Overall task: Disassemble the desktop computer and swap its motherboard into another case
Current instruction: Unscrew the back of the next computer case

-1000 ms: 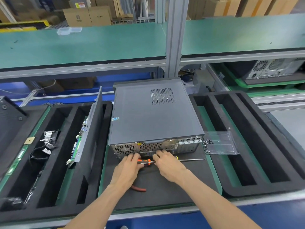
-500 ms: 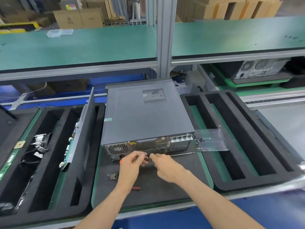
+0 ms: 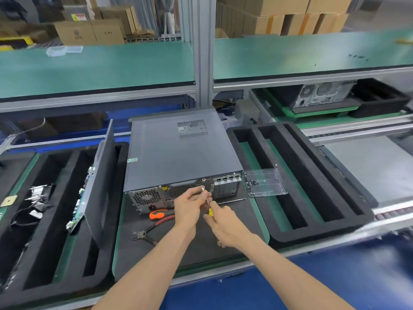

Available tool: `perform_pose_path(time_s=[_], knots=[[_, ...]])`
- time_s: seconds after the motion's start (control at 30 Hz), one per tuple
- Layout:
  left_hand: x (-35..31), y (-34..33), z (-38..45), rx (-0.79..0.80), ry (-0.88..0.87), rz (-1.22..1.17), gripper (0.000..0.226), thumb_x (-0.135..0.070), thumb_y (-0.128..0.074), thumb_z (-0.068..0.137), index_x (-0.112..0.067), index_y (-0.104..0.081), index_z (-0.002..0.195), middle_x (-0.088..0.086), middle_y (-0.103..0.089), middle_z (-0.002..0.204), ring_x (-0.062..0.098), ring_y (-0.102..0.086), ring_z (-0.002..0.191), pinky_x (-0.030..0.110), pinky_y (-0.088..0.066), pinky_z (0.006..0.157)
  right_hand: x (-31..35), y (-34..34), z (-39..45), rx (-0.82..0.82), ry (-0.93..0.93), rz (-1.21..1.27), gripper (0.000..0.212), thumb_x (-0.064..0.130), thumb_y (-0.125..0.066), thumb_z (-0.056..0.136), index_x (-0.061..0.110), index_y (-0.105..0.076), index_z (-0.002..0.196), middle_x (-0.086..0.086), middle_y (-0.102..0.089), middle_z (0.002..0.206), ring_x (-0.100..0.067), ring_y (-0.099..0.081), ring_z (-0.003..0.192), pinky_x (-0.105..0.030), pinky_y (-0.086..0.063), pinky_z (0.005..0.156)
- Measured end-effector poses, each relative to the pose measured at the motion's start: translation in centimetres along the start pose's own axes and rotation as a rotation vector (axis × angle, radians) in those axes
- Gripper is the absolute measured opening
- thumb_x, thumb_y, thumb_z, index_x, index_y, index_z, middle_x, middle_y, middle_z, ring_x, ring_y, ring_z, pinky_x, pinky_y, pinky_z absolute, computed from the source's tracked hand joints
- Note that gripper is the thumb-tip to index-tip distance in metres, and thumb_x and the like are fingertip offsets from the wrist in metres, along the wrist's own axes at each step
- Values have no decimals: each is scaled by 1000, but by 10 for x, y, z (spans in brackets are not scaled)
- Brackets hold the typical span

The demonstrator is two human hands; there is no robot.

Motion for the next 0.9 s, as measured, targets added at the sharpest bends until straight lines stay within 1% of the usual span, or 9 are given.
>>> perform_pose_path(time_s=[0.1,0.23,0.37,0.47,0.5,0.57,0.63,0.8,0.9], knots=[[-5,-19,-5,31,44,-107,17,1,-63,94,-6,-69,108,10,-77,93,19,-75,85,27,-57,69,-2,2,-8,-84,-77,122,19,38,-40,106,20,-44,109,-10,-53,96,-25,-57,73,-34,-49,48],[-14,-42,-10,64,146,-218,17,6,-60,94,-2,-69,105,11,-77,92,15,-74,80,21,-56,61,-1,10,-13,-199,-145,332,16,38,-45,104,25,-47,94,-12,-61,90,-22,-54,64,-31,-43,46],[-23,-66,-10,102,245,-244,19,8,-57,94,0,-69,106,15,-75,95,16,-72,76,20,-55,57,-7,27,-18,-286,-210,325,26,40,-46,102,21,-44,85,-10,-63,88,-25,-59,70,-27,-44,45],[-28,-85,-7,118,278,-217,20,8,-57,95,4,-68,111,18,-72,96,18,-68,73,22,-52,53,-16,41,-19,-310,-269,160,23,41,-40,102,23,-41,89,-10,-67,96,-33,-63,88,-39,-52,70],[-28,-90,-6,115,280,-188,20,7,-57,95,4,-69,111,16,-72,93,16,-67,68,22,-49,50,-19,46,-18,-318,-280,159,21,39,-39,103,22,-43,91,-12,-67,98,-34,-64,88,-43,-53,75],[-27,-98,-3,110,284,-141,19,5,-57,96,5,-70,110,12,-72,86,14,-65,63,22,-47,47,-23,53,-17,-332,-274,261,23,31,-38,105,13,-48,94,-18,-66,95,-35,-65,71,-46,-56,66],[-26,-102,0,106,285,-118,20,5,-55,97,10,-68,112,11,-70,83,15,-64,64,23,-48,51,-27,57,-15,-340,-268,334,23,26,-39,106,10,-52,96,-20,-65,91,-31,-59,66,-46,-54,64],[-21,-103,7,91,289,-140,22,9,-54,96,13,-64,116,15,-70,87,22,-66,73,36,-53,76,-27,60,-13,-365,-282,343,25,23,-39,106,6,-54,94,-16,-62,94,-34,-60,82,-47,-54,70],[-18,-102,9,88,292,-165,22,9,-54,96,11,-65,115,16,-71,91,22,-68,75,34,-54,76,-24,61,-13,-378,-292,365,26,21,-40,103,5,-54,88,-13,-61,90,-38,-58,90,-47,-53,73]])
Point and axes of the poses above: each hand's wrist, its own z-axis towards the middle knuckle, its own y-axis out of the back of the hand, x = y × z, the point moved 2 cm from there along z, towards the middle knuckle
